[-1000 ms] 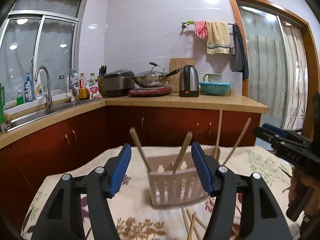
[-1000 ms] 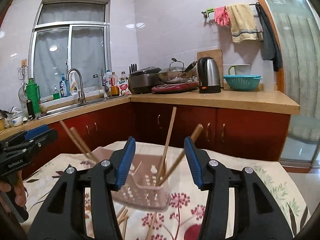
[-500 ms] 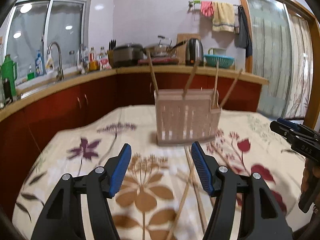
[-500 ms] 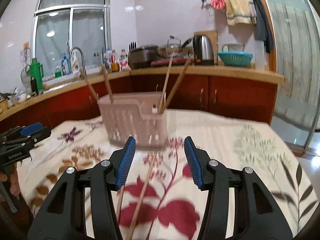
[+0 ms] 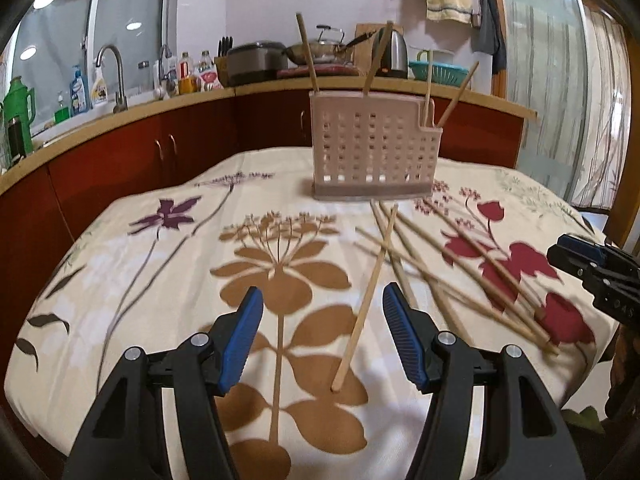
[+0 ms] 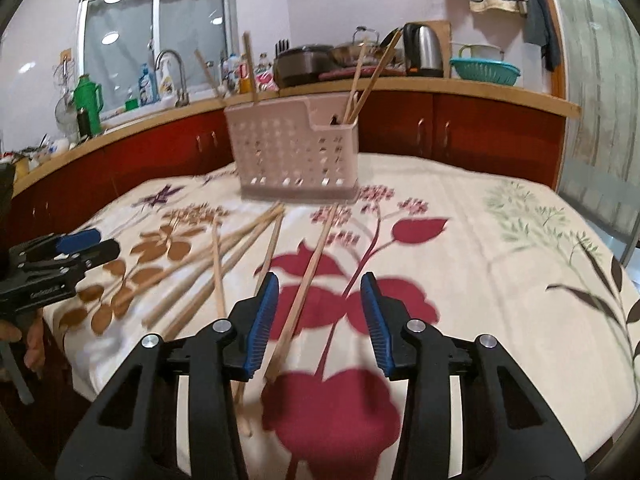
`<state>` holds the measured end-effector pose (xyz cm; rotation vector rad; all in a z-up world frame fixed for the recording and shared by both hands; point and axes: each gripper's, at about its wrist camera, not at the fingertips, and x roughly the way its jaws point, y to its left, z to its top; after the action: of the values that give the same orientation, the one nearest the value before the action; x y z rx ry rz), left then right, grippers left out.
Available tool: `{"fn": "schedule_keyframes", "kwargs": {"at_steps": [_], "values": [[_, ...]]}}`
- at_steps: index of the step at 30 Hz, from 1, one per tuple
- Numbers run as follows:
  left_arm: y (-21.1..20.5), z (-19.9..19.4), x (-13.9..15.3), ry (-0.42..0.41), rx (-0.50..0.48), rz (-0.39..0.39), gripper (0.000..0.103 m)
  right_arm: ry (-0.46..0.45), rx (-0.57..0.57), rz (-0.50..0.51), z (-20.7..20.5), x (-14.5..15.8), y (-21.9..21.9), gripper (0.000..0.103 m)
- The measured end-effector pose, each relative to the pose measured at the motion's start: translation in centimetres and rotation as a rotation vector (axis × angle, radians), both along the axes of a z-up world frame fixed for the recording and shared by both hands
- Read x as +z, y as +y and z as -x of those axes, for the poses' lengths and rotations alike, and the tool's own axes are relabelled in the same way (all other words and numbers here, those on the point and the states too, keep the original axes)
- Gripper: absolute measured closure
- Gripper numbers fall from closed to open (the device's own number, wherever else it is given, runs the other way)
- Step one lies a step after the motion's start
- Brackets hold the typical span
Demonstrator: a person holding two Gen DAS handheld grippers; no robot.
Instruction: Organize utensils
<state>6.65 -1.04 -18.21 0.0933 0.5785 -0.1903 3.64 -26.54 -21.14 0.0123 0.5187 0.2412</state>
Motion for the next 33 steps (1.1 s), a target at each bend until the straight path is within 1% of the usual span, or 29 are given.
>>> {"fn": "schedule_keyframes", "kwargs": {"at_steps": [4,7,9,11,16,17,20,21,23,29,30,33], "values": [[0.0,0.1,-1.1,0.025,-0.002,-0.010,0.044,0.031,0.027,0.009,0.3,-1.0,0.7,0.069],[0.2,0.0,-1.6,0.042,0.001,-0.006,0.045,0.054,0.043,0.018,0.3,-1.7,1.1,0.071],[0.2,0.0,-2.0,0.053,0.001,-0.006,0.045,0.068,0.047,0.024,0.3,-2.1,1.2,0.075],[0.1,0.0,-2.2,0.061,-0.003,-0.008,0.046,0.086,0.051,0.028,0.3,-2.5,1.3,0.078],[-0.1,-0.1,-2.7,0.073,-0.011,-0.010,0.048,0.103,0.058,0.046,0.5,-3.1,1.5,0.079],[-0.1,-0.1,-2.8,0.076,-0.013,-0.010,0.049,0.103,0.056,0.055,0.5,-3.1,1.5,0.081],[-0.2,-0.1,-3.0,0.085,-0.017,-0.012,0.051,0.106,0.041,0.063,0.3,-3.1,1.1,0.093],[-0.3,-0.1,-3.1,0.088,-0.019,-0.013,0.052,0.107,0.036,0.061,0.3,-3.1,1.0,0.095],[-0.3,-0.2,-3.2,0.093,-0.024,-0.014,0.055,0.107,0.029,0.061,0.4,-3.1,0.7,0.096],[-0.8,0.0,-3.7,0.104,-0.042,-0.032,0.064,0.105,0.027,0.063,0.4,-3.1,0.6,0.096],[-0.8,0.0,-3.7,0.102,-0.042,-0.038,0.067,0.106,0.027,0.062,0.4,-3.1,0.6,0.096],[-0.8,0.0,-3.7,0.093,-0.039,-0.063,0.081,0.106,0.027,0.063,0.4,-3.1,0.7,0.096]]}}
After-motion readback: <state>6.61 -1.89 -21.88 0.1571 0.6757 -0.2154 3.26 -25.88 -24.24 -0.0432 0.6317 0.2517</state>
